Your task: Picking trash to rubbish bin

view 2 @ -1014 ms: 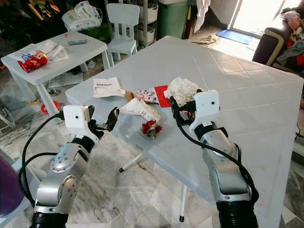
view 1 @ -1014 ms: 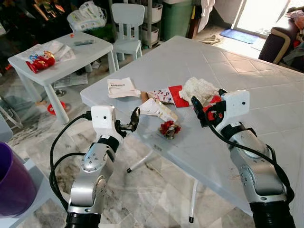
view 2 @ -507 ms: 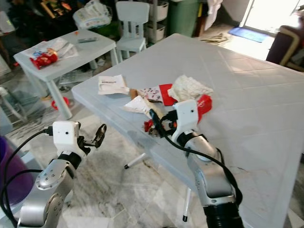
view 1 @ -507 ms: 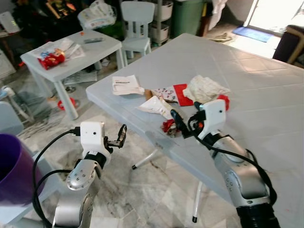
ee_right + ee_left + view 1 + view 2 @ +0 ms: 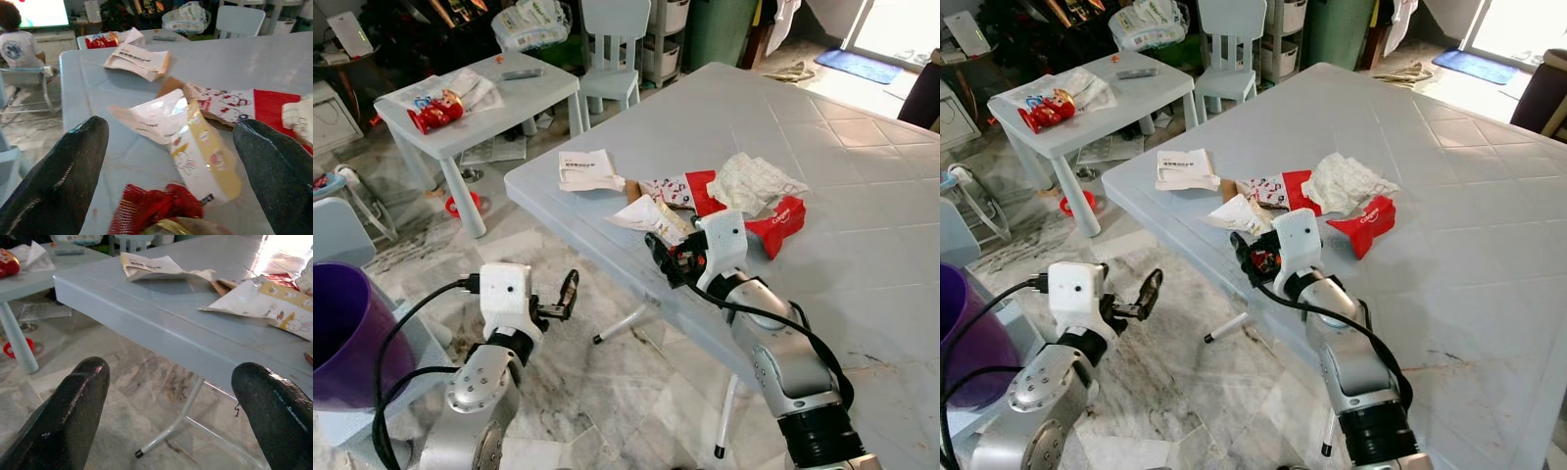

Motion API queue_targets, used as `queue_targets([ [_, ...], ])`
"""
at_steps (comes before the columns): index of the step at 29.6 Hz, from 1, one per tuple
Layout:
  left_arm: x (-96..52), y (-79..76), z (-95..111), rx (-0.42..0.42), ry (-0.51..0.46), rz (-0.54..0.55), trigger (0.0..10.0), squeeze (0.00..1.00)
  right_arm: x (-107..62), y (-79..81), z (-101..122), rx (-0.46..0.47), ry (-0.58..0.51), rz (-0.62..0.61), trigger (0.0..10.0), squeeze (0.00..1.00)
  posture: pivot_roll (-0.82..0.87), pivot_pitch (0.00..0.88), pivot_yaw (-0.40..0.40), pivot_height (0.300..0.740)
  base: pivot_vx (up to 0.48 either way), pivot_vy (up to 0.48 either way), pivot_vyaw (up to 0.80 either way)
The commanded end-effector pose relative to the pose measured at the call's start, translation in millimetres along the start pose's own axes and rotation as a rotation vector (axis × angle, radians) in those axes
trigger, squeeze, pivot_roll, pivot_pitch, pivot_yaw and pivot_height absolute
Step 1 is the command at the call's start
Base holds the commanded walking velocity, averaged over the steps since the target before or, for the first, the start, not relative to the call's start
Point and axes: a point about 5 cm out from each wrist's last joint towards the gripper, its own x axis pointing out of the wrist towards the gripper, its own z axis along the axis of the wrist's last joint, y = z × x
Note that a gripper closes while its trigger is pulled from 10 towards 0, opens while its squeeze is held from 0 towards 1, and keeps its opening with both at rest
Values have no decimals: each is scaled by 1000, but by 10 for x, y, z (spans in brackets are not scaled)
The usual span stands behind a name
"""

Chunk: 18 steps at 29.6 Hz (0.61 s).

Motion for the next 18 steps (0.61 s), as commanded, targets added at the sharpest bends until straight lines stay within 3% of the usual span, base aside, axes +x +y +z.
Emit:
queue_targets([
  [1, -3, -25, 51, 6, -12, -15, 10000, 0, 10, -6, 25, -40, -3, 1, 10000, 0, 144, 115, -19, 740, 0, 0, 0],
  [5, 19, -16, 72, 8, -13, -14, 10000, 0, -25, -39, -30, -100, 23, -19, 10000, 0, 143, 113, -21, 740, 0, 0, 0],
  [18, 46, -38, 89, -3, -18, -14, 10000, 0, -102, -19, -157, -109, 88, -2, 10000, 0, 135, 116, -23, 740, 0, 0, 0],
])
